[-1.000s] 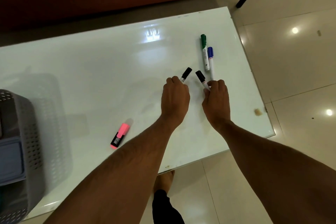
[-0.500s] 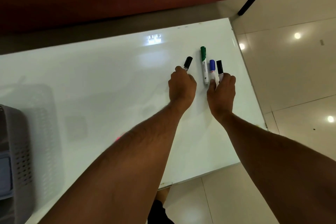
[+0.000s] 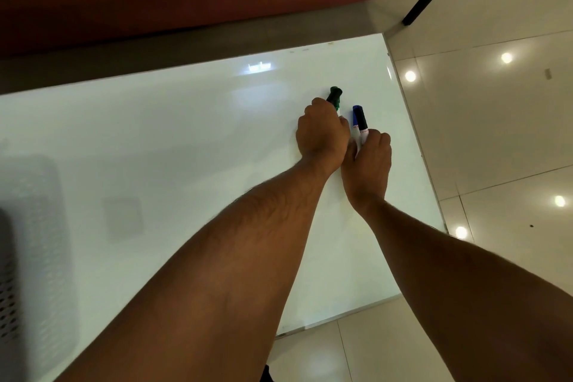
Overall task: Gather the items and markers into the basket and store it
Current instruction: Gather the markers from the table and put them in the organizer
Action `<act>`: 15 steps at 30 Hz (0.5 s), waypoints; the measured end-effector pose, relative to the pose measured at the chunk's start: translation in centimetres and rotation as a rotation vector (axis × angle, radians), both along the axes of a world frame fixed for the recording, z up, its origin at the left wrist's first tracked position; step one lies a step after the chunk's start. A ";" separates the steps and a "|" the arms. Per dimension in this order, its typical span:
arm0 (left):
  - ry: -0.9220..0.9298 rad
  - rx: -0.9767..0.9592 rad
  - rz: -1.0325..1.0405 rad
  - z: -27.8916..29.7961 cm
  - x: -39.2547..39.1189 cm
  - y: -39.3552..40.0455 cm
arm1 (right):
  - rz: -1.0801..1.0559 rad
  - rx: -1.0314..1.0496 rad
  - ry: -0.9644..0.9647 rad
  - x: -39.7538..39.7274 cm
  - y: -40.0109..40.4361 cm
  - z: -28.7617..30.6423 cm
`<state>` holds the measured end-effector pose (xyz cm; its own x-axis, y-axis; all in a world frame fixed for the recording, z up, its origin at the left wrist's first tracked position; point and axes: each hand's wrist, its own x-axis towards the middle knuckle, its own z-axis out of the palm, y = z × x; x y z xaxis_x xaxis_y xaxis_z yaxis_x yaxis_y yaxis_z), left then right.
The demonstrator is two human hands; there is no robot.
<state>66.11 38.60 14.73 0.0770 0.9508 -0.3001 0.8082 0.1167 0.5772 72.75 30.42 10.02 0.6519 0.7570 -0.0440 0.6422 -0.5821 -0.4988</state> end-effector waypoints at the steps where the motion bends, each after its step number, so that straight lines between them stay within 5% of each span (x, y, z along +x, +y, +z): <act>1: 0.000 -0.001 -0.009 -0.1 0.1 0.0 | -0.010 0.001 0.010 0.1 0.1 -0.1; 8: 0.054 0.058 -0.055 -0.3 -0.5 -1.3 | -0.094 0.054 0.058 -0.6 0.3 0.7; 15: -0.248 -0.038 0.204 1.2 -4.6 -1.2 | -0.143 0.174 0.268 -3.9 1.1 3.7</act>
<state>61.54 37.40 15.88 -0.0385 0.9426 -0.3316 0.6015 0.2869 0.7456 68.83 31.53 13.67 0.7349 0.6698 -0.1063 0.3932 -0.5485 -0.7379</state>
